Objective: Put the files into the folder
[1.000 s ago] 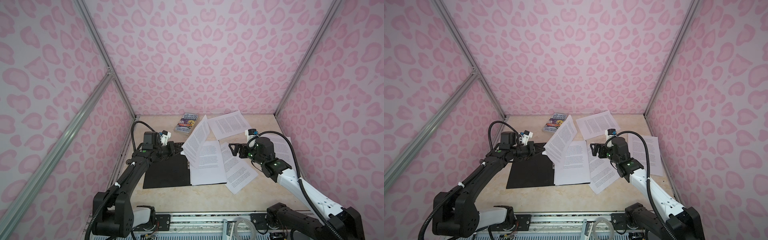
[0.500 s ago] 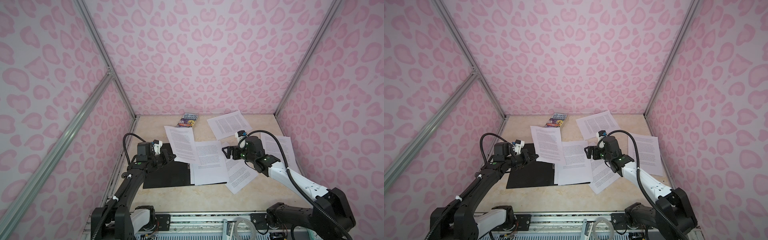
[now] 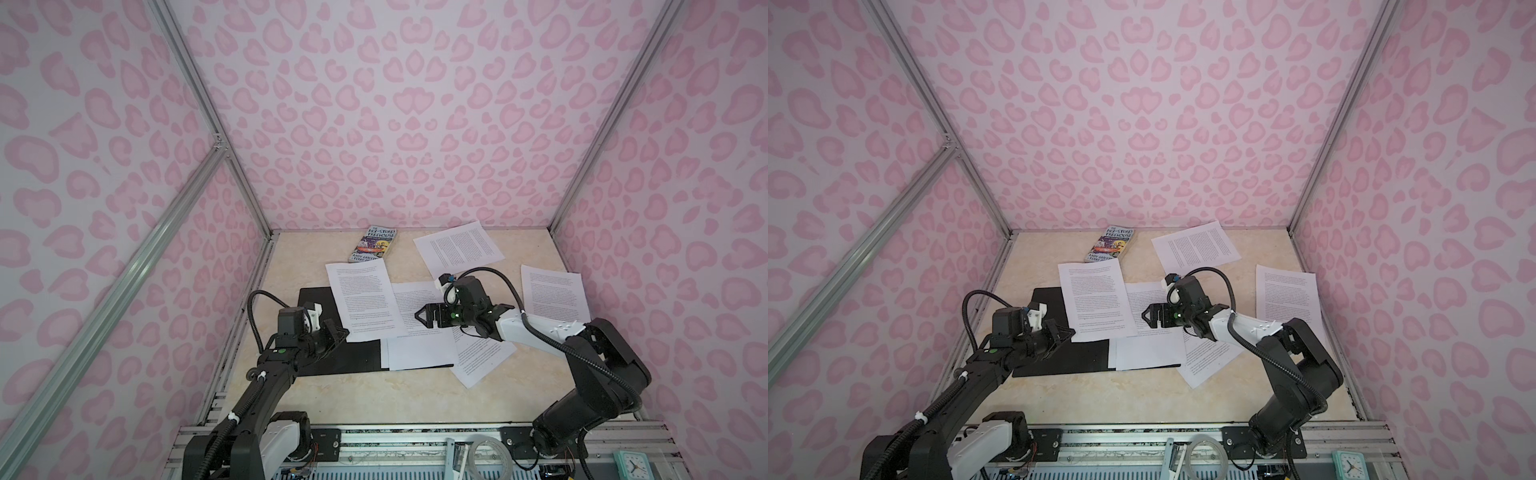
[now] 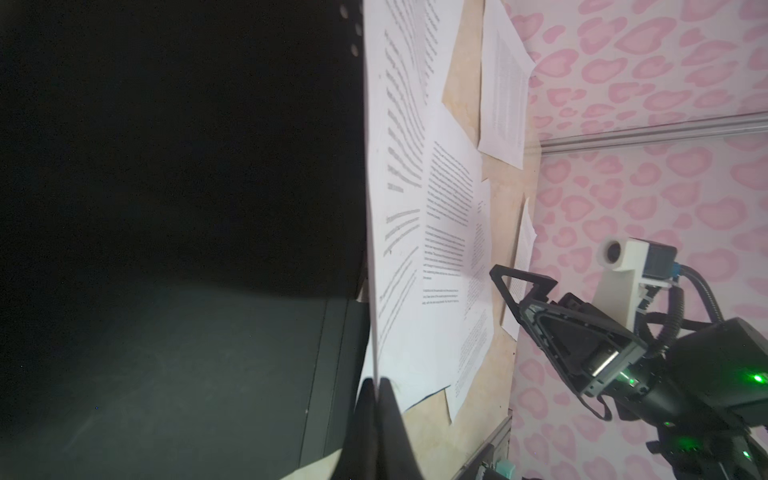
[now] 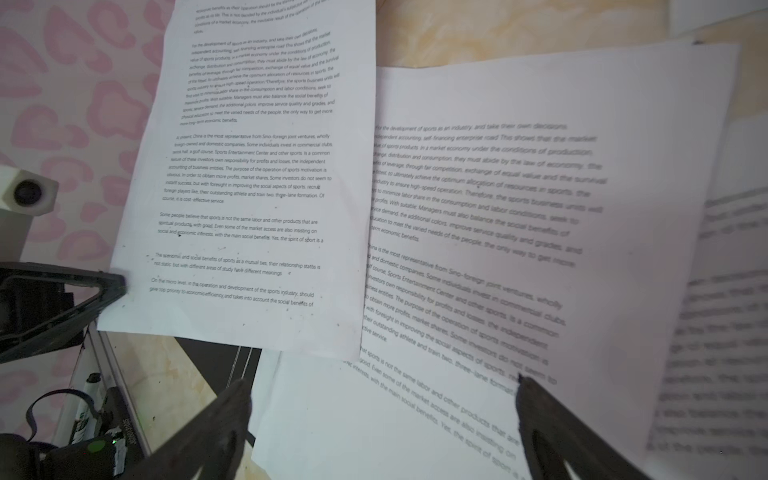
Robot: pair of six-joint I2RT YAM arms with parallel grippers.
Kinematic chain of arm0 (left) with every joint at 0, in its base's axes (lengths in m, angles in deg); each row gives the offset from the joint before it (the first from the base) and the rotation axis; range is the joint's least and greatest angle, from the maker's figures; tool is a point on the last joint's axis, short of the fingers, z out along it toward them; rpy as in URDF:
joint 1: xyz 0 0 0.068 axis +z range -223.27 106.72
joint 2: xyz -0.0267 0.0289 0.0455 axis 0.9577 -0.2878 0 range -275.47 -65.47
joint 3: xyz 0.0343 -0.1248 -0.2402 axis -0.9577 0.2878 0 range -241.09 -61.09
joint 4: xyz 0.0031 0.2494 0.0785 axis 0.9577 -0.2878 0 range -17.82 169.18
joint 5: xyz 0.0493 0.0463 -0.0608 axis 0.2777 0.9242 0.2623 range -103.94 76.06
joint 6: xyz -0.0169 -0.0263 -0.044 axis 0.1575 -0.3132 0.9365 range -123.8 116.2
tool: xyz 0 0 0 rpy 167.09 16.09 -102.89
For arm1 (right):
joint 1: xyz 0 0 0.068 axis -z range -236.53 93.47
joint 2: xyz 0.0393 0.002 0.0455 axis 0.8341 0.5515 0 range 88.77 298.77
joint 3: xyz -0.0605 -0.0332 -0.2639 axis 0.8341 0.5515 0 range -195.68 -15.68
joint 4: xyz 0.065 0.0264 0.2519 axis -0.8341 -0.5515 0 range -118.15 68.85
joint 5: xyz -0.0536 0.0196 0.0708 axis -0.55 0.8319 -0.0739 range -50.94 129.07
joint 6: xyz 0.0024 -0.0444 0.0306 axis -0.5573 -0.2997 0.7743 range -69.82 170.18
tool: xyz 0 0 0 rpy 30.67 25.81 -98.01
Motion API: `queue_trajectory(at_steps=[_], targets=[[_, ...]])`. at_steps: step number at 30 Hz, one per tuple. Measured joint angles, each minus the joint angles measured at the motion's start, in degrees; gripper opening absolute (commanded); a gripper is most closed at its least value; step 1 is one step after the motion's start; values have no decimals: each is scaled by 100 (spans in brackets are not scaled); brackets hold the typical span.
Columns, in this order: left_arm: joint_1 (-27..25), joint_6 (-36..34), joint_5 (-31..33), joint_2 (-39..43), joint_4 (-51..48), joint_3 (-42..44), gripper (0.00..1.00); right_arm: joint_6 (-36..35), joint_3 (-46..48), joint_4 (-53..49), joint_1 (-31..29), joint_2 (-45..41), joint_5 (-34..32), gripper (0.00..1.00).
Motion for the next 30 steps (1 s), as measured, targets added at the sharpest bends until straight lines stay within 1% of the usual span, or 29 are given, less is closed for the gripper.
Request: queue_trajectory(at_steps=[5, 12, 15, 21, 25, 30], targets=[[0, -15, 348, -72, 4, 197, 3, 2, -197, 144, -251, 321, 157, 97], [-149, -160, 885, 223, -74, 280, 3, -24, -549, 214, -470, 811, 286, 94], [-227, -201, 1029, 197, -142, 280, 3, -24, -675, 260, -494, 1008, 372, 93], [-267, -262, 1091, -28, -151, 280, 3, 2, -890, 400, -549, 1335, 581, 91], [-289, -284, 1091, -46, -146, 280, 3, 22, -1029, 551, -588, 1587, 782, 83], [-289, -304, 1091, -44, -146, 280, 3, 44, -1327, 649, -592, 1926, 1058, 67]])
